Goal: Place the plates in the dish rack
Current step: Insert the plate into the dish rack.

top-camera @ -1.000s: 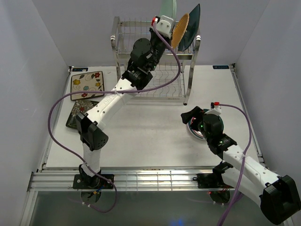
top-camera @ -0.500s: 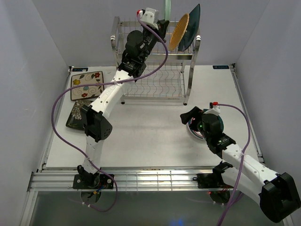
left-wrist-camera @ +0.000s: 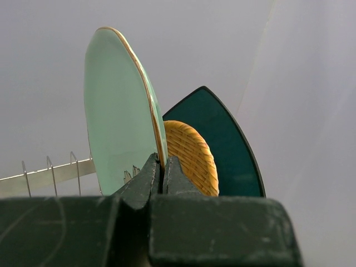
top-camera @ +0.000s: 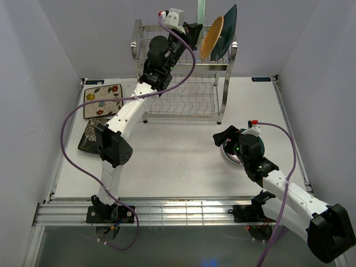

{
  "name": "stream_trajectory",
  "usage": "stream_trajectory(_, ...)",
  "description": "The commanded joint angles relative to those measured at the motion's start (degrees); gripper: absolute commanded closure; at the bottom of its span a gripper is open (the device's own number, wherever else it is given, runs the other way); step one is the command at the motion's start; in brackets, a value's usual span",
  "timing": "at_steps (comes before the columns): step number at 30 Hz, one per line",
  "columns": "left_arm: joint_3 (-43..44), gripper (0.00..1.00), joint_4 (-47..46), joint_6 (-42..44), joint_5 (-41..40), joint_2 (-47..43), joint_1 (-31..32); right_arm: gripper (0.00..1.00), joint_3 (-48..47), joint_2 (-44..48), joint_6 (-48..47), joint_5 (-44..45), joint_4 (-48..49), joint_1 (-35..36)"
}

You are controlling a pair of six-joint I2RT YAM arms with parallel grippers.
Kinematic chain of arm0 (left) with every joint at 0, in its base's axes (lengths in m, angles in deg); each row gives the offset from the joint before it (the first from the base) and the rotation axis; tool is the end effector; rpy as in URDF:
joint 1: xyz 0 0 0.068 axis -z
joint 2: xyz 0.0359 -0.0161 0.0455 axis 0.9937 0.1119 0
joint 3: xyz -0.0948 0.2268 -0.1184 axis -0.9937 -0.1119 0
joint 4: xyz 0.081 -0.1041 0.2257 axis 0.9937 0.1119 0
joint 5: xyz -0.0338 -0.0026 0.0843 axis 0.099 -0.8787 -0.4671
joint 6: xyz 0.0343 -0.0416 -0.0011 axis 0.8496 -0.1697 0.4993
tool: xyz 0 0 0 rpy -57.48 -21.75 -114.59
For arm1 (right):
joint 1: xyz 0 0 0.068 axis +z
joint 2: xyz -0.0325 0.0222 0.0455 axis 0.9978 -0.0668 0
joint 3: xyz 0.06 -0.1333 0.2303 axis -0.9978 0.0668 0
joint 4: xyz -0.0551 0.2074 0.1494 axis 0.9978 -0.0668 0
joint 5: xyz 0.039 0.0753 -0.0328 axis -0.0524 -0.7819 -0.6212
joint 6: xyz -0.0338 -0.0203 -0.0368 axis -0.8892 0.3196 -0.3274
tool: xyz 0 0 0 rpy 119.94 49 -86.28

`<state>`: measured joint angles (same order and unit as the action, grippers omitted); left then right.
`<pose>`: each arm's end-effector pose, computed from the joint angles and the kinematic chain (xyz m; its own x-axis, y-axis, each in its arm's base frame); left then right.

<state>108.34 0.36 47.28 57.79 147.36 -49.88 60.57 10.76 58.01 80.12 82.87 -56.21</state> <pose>0.4032 -0.2704 0.4874 0.2086 -0.3613 -0.9088 0.6329 0.7583 -0.1562 0.1764 0.0913 0.2224 -0.3876 0.5807 -0.7159 0.0095 0.7791 0.6268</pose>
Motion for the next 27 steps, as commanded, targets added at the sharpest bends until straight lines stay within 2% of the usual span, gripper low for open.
stream_trajectory(1, 1.98, 1.00, -8.60, -1.03, -0.68, -4.10, -0.73, 0.13, -2.33, 0.58, 0.12, 0.31, 2.17, -0.16)
stream_trajectory(18, -3.55, 1.00, -7.11, -1.12, -0.59, -3.57, -0.91, 0.13, -1.63, 2.25, -0.05, 0.40, 1.82, -0.07)
stream_trajectory(21, -4.26, 0.94, -7.02, -0.77, -0.33, -3.31, -0.91, 0.13, -1.54, 2.34, -0.05, 0.40, 1.73, -0.16)
stream_trajectory(27, -4.96, 0.95, -6.67, -0.95, 0.81, -3.39, -0.91, 0.13, -1.45, 2.60, -0.05, 0.48, 1.73, -0.16)
